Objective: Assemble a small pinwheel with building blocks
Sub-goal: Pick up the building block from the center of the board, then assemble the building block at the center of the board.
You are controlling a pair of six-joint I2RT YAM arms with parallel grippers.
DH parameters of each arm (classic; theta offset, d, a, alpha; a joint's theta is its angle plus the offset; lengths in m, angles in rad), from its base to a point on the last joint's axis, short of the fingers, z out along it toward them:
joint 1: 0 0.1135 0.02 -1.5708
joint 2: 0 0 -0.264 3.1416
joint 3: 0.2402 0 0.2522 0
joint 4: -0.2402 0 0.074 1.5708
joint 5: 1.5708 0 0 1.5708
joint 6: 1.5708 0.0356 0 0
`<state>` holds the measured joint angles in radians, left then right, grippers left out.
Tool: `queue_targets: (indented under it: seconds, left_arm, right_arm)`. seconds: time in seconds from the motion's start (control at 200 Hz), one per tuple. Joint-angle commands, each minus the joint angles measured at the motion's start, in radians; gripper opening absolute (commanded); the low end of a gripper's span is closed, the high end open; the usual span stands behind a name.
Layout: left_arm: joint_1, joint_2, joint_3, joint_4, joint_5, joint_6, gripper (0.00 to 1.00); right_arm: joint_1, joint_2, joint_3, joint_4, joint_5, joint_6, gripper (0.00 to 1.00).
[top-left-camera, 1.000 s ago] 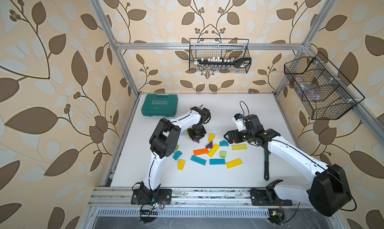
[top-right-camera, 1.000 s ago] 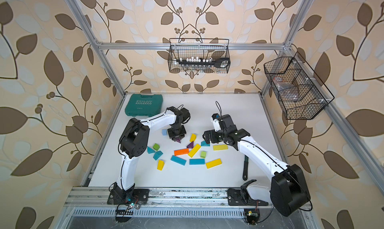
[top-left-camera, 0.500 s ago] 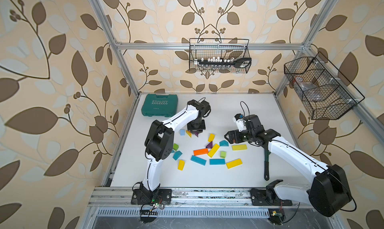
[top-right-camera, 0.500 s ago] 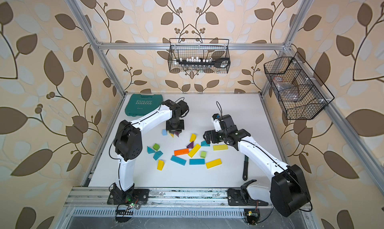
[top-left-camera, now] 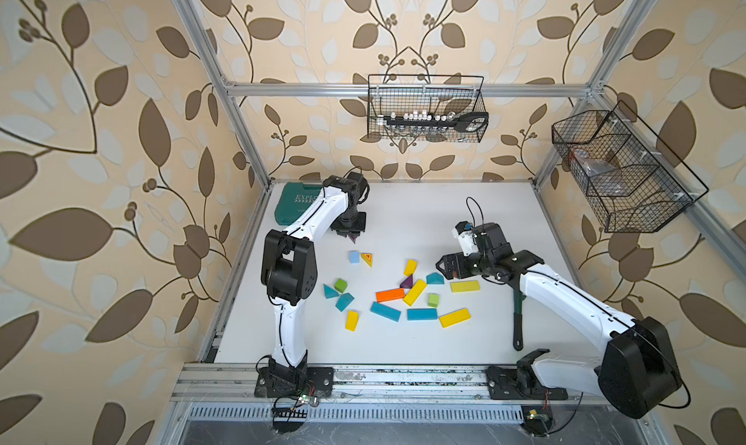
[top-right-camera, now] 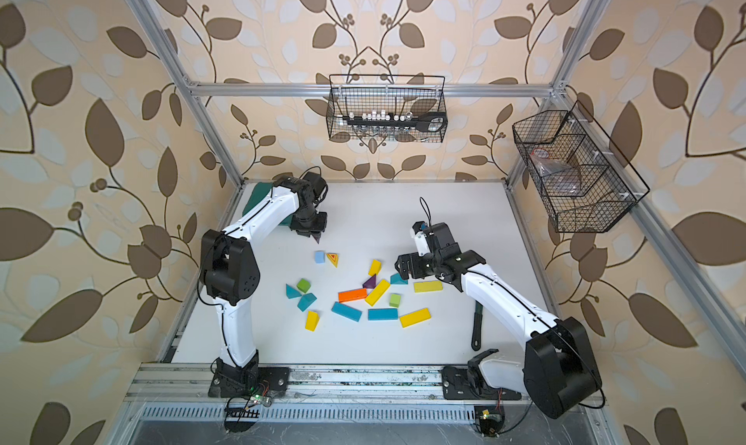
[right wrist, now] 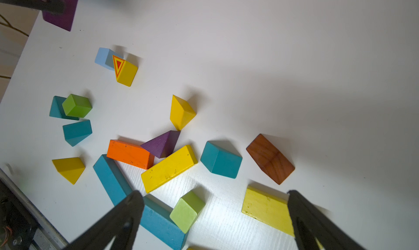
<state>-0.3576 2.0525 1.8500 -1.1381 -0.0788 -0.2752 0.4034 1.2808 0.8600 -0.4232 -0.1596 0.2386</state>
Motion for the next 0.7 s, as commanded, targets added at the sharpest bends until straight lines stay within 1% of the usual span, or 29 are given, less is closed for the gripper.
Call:
queue_targets:
  seconds: [0.0,0.195,0.41,0.56,0.665,0.695]
  left_arm:
    - [0.030,0.016,0.031,0.030,0.012,0.098,0.11]
    - [0.031,0.087,0.047,0.046,0.003,0.129,0.09]
    - [0.032,0.174,0.119,0.032,0.018,0.111,0.09]
    - [0.032,0.205,0.125,0.038,0.010,0.105,0.09]
    - [0.034,0.219,0.121,0.038,0.012,0.105,0.10]
    - [0.034,0.223,0.122,0.037,0.012,0.103,0.12]
  right_arm:
    - [-0.002,0.010,-0.008,-0.014,0.015,-0.003,1.00]
    - [-0.003,0.027,-0.004,-0.008,0.021,0.001,1.00]
    - [-0.003,0.049,0.006,0.009,0.008,0.012,1.00]
    - [-0.003,0.050,0.008,0.014,0.005,0.014,1.00]
    - [-0.004,0.050,0.008,0.016,0.007,0.010,1.00]
    - [-0.004,0.051,0.008,0.014,0.007,0.009,0.99]
